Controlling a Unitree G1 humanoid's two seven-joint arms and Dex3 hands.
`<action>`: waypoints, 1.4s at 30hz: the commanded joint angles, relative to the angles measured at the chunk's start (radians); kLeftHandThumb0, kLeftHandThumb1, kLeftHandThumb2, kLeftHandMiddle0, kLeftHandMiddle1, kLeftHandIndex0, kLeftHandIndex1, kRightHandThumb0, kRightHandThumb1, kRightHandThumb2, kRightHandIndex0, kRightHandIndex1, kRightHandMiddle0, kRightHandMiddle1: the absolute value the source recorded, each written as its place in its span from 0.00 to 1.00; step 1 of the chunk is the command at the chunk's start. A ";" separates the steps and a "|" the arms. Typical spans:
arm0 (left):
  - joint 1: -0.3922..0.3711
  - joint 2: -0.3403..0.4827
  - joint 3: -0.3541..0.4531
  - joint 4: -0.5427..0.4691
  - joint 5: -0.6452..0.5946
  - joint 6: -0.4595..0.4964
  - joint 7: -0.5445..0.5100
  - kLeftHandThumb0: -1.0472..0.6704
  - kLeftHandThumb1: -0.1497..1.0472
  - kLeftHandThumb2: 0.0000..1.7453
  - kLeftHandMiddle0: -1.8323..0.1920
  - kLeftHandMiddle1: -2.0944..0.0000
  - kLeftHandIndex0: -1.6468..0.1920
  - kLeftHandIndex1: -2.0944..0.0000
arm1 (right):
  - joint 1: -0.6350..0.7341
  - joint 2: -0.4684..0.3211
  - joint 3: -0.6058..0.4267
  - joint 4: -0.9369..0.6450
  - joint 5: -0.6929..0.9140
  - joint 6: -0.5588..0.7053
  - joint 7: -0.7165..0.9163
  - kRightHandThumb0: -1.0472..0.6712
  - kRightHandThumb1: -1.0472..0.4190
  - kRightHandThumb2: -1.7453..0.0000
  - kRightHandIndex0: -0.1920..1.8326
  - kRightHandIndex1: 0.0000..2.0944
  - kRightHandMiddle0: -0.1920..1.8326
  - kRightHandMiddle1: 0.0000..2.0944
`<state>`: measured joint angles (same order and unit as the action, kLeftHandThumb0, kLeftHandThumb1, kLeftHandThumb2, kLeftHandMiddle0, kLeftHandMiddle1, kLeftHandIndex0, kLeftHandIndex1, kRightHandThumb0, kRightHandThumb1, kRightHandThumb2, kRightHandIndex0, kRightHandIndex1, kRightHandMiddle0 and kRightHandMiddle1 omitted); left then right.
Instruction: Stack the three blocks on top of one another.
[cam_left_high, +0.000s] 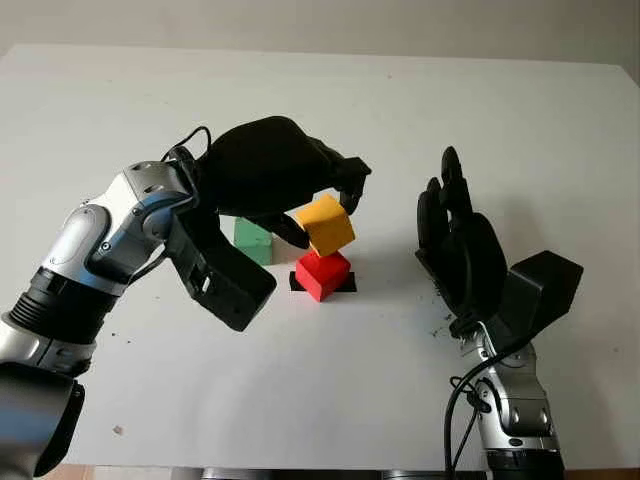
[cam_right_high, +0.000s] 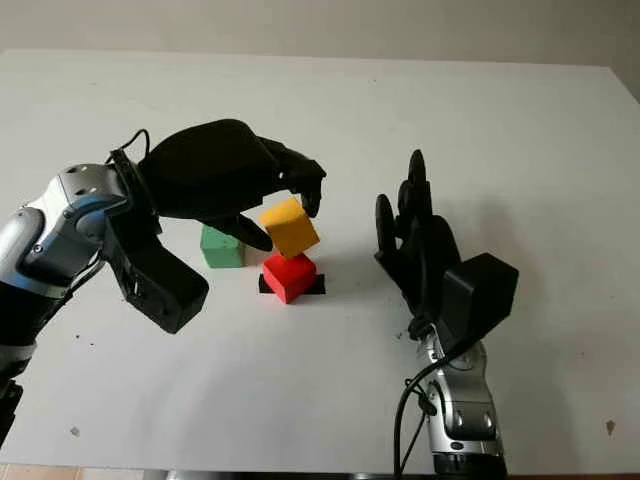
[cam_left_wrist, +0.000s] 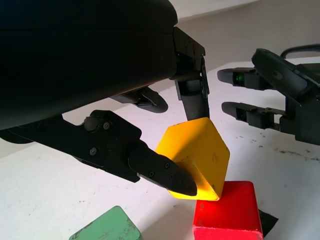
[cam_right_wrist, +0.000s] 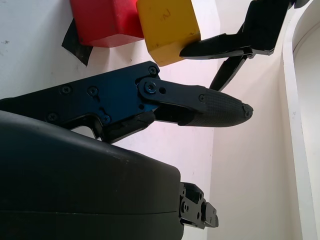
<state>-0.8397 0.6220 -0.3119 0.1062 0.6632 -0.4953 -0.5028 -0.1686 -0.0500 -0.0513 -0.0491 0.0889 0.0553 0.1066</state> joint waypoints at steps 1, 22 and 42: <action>-0.016 0.001 0.000 -0.031 -0.018 0.005 -0.020 0.42 0.90 0.03 0.65 0.97 0.75 0.35 | 0.000 -0.002 0.000 -0.015 0.003 -0.001 -0.002 0.19 0.00 0.67 0.00 0.00 0.00 0.00; -0.005 0.015 0.004 -0.104 -0.052 0.049 -0.127 0.39 0.89 0.03 0.65 0.97 0.76 0.35 | 0.009 0.000 0.004 -0.022 0.003 0.006 -0.009 0.18 0.00 0.68 0.00 0.00 0.00 0.00; 0.032 -0.004 -0.023 -0.094 -0.053 0.045 -0.127 0.36 0.90 0.03 0.64 0.97 0.80 0.25 | 0.019 -0.003 0.012 -0.044 -0.008 0.030 -0.021 0.18 0.00 0.68 0.00 0.00 0.00 0.00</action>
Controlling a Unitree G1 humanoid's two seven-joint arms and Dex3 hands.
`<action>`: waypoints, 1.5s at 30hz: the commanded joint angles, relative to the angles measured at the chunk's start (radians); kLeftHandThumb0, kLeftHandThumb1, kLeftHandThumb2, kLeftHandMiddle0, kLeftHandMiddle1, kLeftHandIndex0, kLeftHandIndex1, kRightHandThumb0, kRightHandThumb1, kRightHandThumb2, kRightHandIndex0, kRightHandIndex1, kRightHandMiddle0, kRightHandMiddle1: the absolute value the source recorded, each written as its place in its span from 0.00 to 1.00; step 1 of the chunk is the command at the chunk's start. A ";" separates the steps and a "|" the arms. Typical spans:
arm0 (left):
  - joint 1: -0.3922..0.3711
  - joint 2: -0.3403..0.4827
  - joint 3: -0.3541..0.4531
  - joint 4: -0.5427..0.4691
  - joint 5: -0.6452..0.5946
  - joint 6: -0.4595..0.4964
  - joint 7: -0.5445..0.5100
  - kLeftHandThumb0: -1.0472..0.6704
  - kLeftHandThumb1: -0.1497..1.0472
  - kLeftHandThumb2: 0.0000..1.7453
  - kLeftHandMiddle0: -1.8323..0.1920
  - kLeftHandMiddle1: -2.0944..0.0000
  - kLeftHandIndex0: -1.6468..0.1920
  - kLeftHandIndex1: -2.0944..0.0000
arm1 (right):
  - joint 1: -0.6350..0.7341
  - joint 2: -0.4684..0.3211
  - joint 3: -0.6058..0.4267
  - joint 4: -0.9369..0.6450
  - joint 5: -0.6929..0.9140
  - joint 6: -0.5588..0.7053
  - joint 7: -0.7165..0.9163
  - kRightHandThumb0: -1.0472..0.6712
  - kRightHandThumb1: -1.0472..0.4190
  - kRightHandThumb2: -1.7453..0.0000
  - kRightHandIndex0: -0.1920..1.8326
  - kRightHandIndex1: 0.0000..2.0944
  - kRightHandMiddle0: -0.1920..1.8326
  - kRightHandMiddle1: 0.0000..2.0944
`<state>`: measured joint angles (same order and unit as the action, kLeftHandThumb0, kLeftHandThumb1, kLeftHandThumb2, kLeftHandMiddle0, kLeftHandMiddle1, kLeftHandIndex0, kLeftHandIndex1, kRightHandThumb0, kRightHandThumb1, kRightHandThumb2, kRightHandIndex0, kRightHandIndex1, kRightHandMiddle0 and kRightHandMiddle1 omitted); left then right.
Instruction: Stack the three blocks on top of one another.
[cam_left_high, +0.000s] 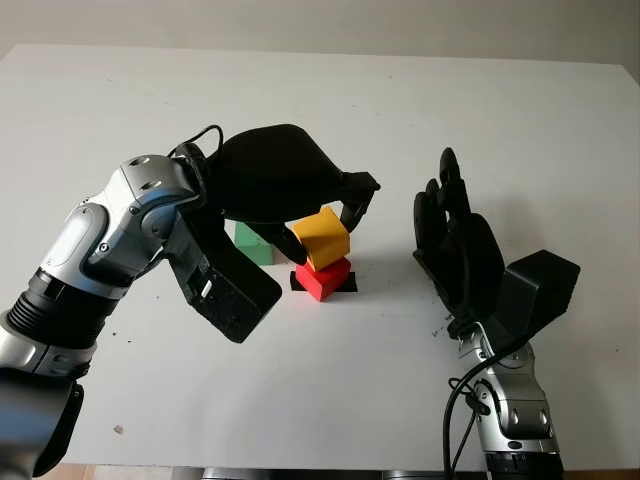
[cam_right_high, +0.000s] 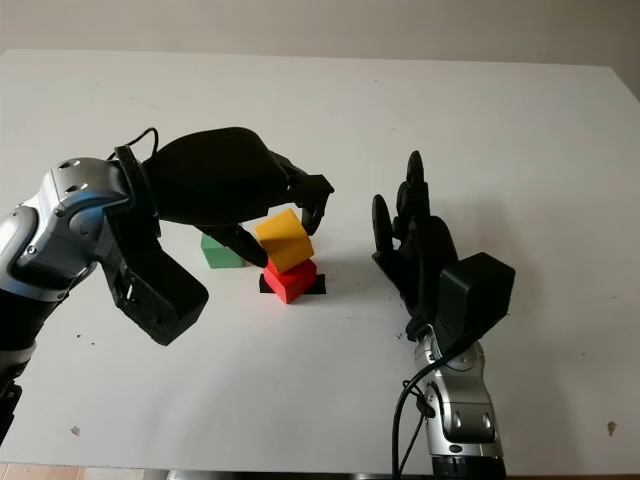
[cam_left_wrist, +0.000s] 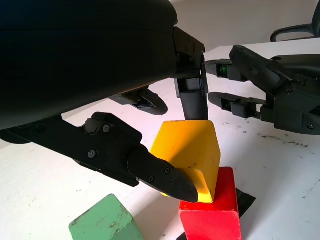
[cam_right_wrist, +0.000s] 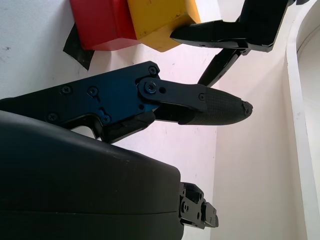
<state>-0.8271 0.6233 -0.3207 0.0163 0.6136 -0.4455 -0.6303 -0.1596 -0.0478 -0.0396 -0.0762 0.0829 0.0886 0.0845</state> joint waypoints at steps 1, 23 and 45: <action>0.022 -0.007 -0.016 -0.001 -0.009 -0.008 -0.001 0.36 0.90 0.03 0.64 0.97 0.80 0.25 | 0.010 -0.007 0.001 -0.015 -0.004 -0.006 0.002 0.18 0.00 0.68 0.00 0.00 0.00 0.00; 0.035 -0.020 -0.025 0.018 -0.002 -0.034 0.012 0.28 0.92 0.03 0.76 0.99 0.79 0.86 | 0.012 0.002 0.004 -0.024 0.002 0.008 -0.011 0.18 0.00 0.68 0.00 0.00 0.00 0.00; 0.037 0.038 0.080 -0.018 -0.240 0.087 -0.118 0.23 0.87 0.03 0.94 0.99 1.00 0.99 | 0.019 0.004 0.009 -0.030 -0.008 0.013 -0.021 0.18 0.00 0.68 0.00 0.00 0.00 0.00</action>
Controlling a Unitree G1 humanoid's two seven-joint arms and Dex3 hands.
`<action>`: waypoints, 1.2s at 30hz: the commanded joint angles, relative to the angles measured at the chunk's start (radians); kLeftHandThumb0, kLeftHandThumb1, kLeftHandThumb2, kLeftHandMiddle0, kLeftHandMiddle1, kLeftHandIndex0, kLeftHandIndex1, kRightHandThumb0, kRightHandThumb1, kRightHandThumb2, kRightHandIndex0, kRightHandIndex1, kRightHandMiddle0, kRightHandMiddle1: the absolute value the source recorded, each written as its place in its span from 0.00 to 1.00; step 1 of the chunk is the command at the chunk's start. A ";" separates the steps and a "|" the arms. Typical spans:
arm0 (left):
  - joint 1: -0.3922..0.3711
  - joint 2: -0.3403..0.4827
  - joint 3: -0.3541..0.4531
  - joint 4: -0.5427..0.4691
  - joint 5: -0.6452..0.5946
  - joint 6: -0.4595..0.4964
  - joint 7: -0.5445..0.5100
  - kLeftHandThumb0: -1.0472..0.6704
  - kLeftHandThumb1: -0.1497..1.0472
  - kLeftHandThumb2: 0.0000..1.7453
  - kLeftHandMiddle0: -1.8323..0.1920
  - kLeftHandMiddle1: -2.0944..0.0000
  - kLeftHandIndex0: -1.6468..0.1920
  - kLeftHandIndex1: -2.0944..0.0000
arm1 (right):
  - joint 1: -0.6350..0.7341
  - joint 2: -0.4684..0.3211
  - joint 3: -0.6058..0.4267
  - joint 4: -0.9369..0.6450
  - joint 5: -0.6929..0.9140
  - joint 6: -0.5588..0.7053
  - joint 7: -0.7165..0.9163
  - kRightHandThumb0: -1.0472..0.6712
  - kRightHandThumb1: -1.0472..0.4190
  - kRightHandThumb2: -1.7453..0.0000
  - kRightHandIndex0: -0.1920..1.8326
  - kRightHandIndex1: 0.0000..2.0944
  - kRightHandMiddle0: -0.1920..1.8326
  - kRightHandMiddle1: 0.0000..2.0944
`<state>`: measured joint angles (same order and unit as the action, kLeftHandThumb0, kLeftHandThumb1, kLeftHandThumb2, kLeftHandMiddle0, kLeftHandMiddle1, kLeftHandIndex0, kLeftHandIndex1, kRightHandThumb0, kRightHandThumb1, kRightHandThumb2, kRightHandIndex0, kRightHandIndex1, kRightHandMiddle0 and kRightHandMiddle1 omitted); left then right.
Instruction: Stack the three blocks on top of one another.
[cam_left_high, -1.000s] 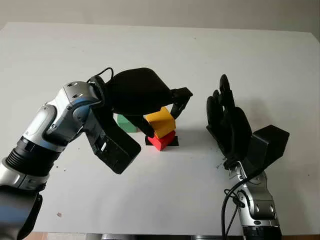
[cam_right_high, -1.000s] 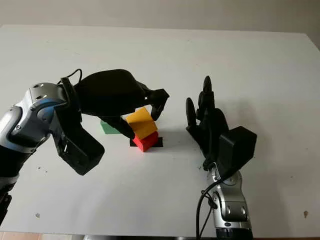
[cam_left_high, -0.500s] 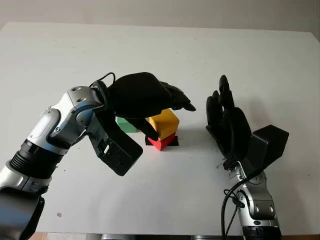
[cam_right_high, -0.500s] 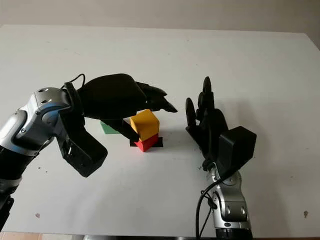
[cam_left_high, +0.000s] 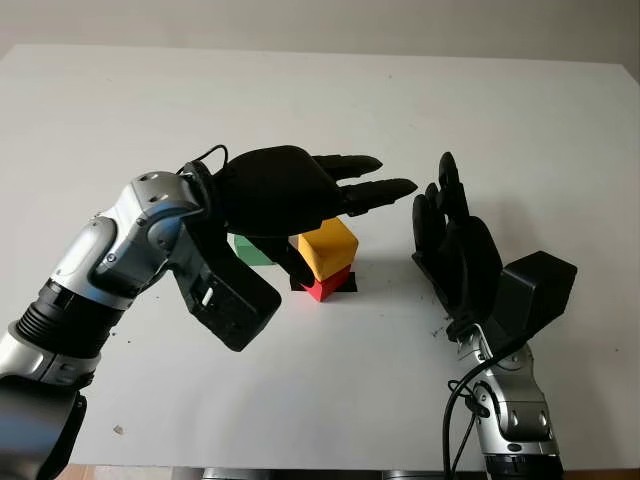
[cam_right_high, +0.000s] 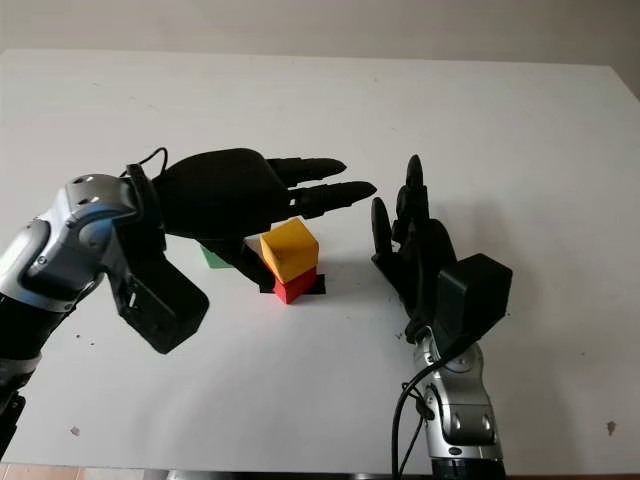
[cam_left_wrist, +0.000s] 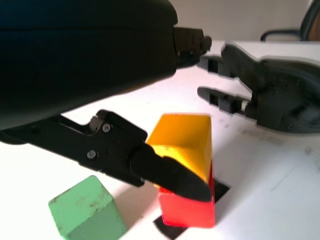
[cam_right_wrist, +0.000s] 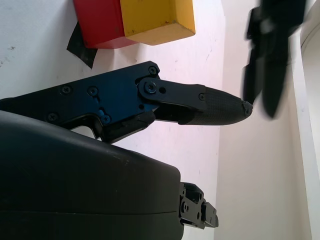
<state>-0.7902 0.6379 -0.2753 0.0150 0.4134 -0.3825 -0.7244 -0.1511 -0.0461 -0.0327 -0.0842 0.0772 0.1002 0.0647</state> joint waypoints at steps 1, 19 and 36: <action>-0.004 0.034 0.058 -0.020 -0.101 0.070 -0.064 0.22 0.87 0.03 0.96 0.99 1.00 0.99 | 0.010 0.002 0.001 -0.019 0.000 -0.002 0.000 0.18 0.00 0.68 0.00 0.00 0.00 0.00; 0.198 0.131 0.325 -0.063 -0.139 0.223 0.172 0.10 0.96 0.04 0.93 0.97 0.86 0.95 | 0.010 0.003 -0.001 -0.030 0.008 0.024 0.002 0.18 0.00 0.68 0.00 0.00 0.00 0.00; 0.281 0.069 0.193 -0.105 0.156 0.383 0.301 0.05 0.98 0.03 0.93 0.98 0.82 0.96 | 0.008 -0.008 -0.004 -0.022 -0.008 0.006 0.013 0.18 0.00 0.67 0.00 0.00 0.00 0.00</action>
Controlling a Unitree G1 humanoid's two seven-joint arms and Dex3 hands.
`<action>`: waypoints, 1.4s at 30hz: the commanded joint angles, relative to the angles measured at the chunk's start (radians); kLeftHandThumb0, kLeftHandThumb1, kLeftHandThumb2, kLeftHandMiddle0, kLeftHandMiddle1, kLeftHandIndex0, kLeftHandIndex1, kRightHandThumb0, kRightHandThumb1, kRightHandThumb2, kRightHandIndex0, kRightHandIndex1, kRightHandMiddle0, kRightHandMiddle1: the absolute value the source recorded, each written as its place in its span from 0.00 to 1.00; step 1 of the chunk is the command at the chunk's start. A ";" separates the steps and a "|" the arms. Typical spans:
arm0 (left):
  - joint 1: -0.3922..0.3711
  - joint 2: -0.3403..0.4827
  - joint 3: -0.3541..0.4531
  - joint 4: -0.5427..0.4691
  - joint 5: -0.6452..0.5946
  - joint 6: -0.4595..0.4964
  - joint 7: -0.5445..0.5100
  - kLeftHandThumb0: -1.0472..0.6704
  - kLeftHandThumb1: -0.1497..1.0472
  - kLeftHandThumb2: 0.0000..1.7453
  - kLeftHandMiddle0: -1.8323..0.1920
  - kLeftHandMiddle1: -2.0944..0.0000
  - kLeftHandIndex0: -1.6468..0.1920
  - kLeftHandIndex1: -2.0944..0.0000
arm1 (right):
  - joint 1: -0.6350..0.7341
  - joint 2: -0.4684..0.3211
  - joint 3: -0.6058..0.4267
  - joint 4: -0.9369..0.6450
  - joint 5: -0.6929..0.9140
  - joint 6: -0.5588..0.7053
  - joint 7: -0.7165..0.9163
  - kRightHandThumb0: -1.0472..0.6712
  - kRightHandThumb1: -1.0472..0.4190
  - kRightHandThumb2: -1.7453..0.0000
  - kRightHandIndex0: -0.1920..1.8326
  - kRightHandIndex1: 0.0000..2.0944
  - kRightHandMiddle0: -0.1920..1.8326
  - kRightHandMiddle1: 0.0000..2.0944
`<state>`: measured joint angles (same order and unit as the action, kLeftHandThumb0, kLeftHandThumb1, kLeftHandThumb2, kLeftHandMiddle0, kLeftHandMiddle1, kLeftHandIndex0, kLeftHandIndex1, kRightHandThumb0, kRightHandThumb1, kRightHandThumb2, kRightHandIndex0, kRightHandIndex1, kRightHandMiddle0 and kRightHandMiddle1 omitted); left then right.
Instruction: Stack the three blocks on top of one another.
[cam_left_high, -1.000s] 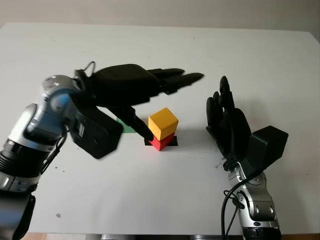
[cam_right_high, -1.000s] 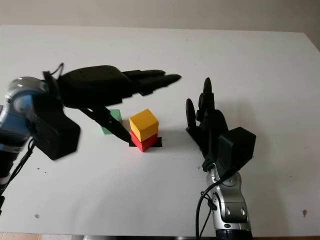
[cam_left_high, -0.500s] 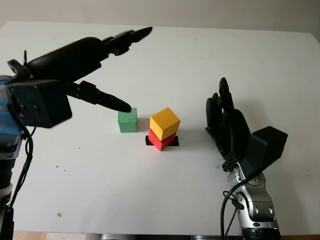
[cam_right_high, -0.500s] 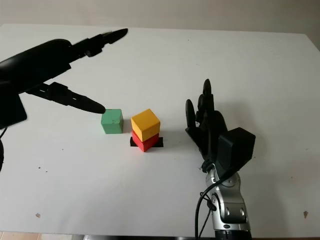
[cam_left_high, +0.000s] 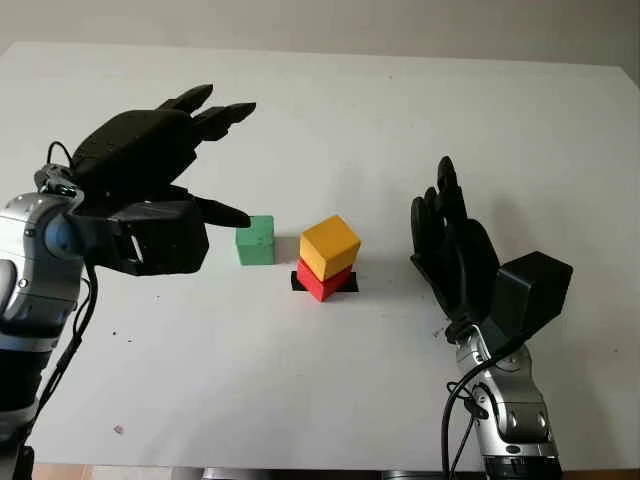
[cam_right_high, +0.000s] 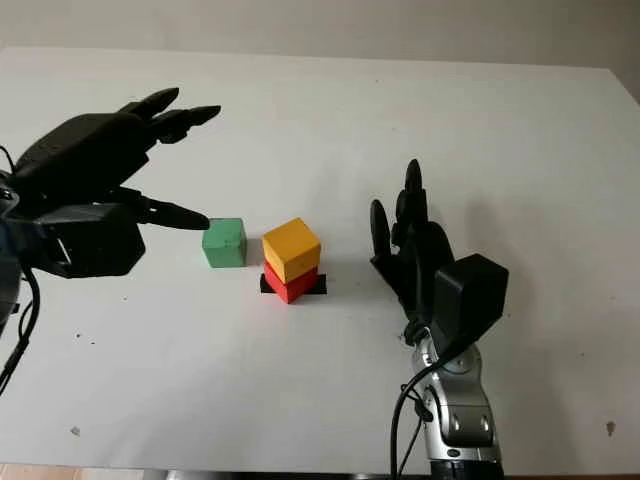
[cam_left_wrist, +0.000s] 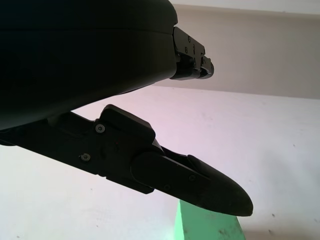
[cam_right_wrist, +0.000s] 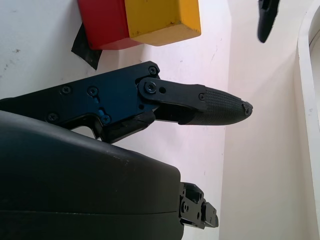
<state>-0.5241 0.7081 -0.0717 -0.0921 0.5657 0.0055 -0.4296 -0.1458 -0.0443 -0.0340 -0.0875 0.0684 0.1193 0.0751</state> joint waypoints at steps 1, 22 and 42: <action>0.015 -0.002 -0.018 0.004 0.007 -0.004 0.002 0.05 0.98 0.03 0.93 0.98 0.82 0.96 | 0.002 -0.009 -0.004 -0.018 0.003 -0.014 0.005 0.18 0.00 0.67 0.00 0.00 0.00 0.00; 0.056 -0.001 -0.125 0.015 0.239 -0.022 0.098 0.07 0.94 0.03 0.90 0.97 0.75 0.95 | -0.001 -0.006 -0.009 -0.017 0.014 -0.019 0.010 0.18 0.00 0.68 0.00 0.00 0.00 0.00; 0.083 -0.045 -0.137 0.034 0.303 -0.033 0.197 0.12 0.94 0.03 0.78 0.97 0.69 0.61 | 0.004 -0.013 -0.011 -0.013 0.010 -0.027 0.011 0.18 0.00 0.68 0.00 0.00 0.00 0.00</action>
<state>-0.4512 0.6650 -0.2167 -0.0654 0.8823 -0.0221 -0.2291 -0.1459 -0.0490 -0.0392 -0.0874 0.0786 0.1066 0.0857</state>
